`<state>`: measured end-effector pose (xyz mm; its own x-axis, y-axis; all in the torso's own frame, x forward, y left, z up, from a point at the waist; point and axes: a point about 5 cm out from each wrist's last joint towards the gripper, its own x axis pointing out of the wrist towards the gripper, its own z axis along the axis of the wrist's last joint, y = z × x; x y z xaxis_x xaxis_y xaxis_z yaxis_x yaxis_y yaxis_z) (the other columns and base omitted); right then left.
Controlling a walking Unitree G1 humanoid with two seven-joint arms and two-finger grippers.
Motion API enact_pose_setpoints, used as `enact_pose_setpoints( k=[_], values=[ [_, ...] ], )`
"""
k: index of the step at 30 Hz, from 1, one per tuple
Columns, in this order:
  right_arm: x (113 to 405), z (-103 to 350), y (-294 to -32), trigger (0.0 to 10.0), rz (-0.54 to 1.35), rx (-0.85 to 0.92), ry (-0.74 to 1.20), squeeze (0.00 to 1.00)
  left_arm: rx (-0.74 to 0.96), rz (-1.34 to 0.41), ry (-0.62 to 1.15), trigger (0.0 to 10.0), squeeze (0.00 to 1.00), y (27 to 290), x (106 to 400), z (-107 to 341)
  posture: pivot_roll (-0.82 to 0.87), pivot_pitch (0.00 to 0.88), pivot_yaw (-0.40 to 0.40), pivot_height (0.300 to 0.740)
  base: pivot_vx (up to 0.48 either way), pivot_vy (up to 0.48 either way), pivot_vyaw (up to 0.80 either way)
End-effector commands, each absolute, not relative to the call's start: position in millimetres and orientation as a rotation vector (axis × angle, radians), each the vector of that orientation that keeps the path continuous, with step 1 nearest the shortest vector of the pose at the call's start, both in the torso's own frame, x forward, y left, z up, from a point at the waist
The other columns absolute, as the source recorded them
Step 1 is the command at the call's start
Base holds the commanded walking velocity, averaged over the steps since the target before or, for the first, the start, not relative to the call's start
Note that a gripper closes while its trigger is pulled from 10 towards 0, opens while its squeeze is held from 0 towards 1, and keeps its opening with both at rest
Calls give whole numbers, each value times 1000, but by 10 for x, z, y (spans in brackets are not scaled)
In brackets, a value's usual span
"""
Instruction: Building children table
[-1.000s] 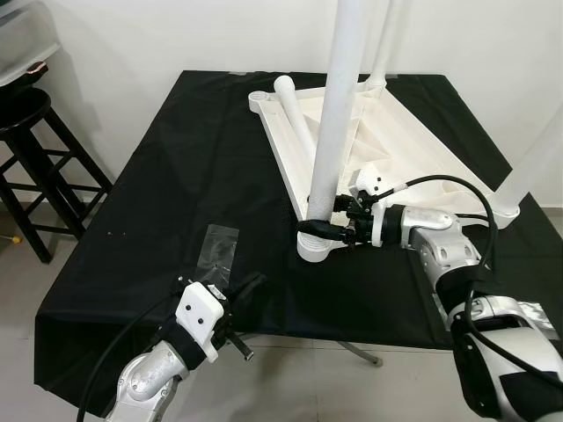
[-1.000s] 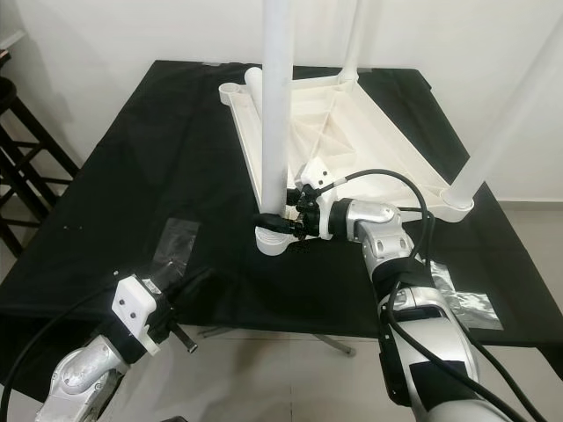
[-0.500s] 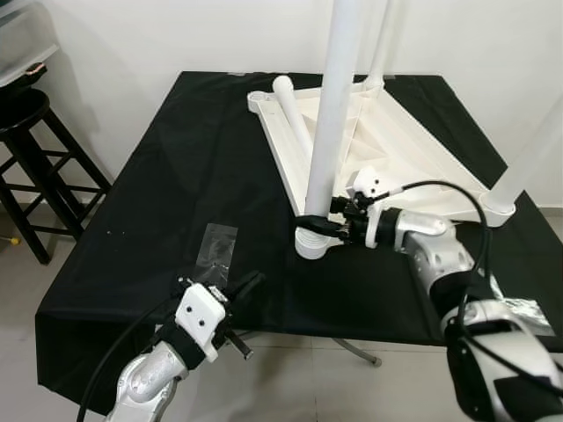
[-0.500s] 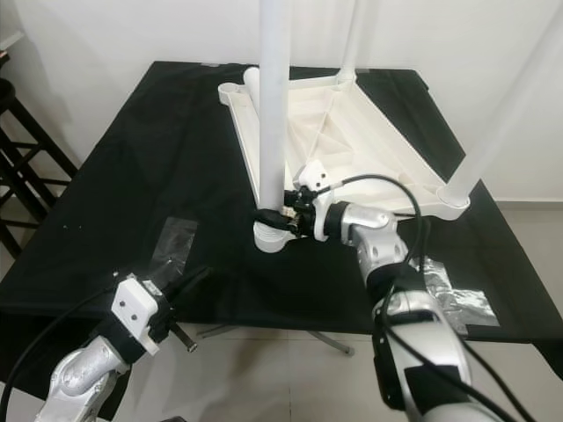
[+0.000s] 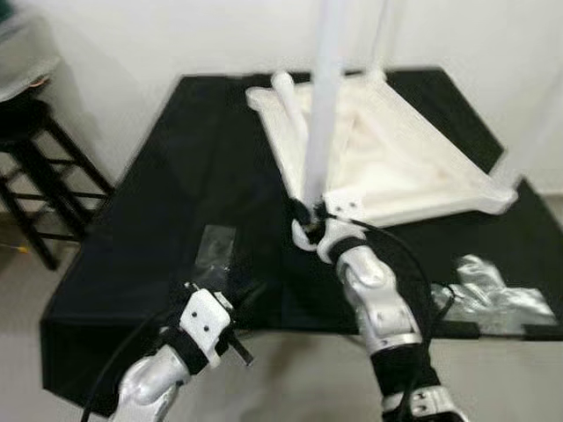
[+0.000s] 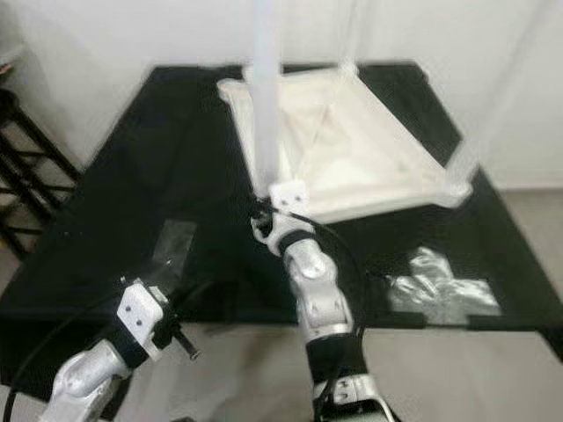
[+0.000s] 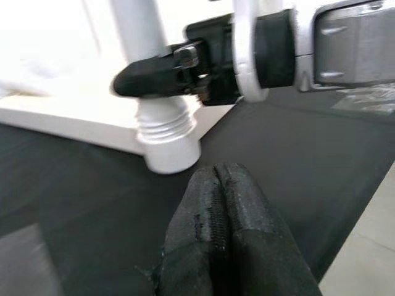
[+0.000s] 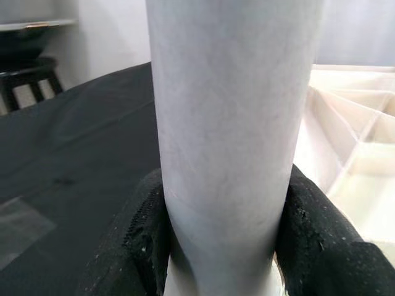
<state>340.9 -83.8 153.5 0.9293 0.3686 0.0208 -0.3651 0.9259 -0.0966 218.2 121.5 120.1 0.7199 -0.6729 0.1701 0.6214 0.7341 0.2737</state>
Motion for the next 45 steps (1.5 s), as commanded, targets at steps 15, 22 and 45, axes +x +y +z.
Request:
enact_pose_setpoints(
  k=[15, 22, 45],
  values=[
    [3494, 1841, -933, 10000, 657, -121, -60, 302, 205, -909, -245, 10000, 0, 1370, 2383, 1464, 81, 100, 32, 740, 0, 0, 0],
    [3564, 2067, -1069, 10000, 904, -218, -120, 0, 271, -1037, -274, 10000, 0, 1526, 2507, 1798, 93, 87, 39, 740, 0, 0, 0],
    [3638, 2052, -1132, 0, 1020, -185, -115, 0, 186, -1107, -305, 10000, 0, 1720, 2615, 2185, 80, 84, 33, 740, 0, 0, 0]
  ],
)
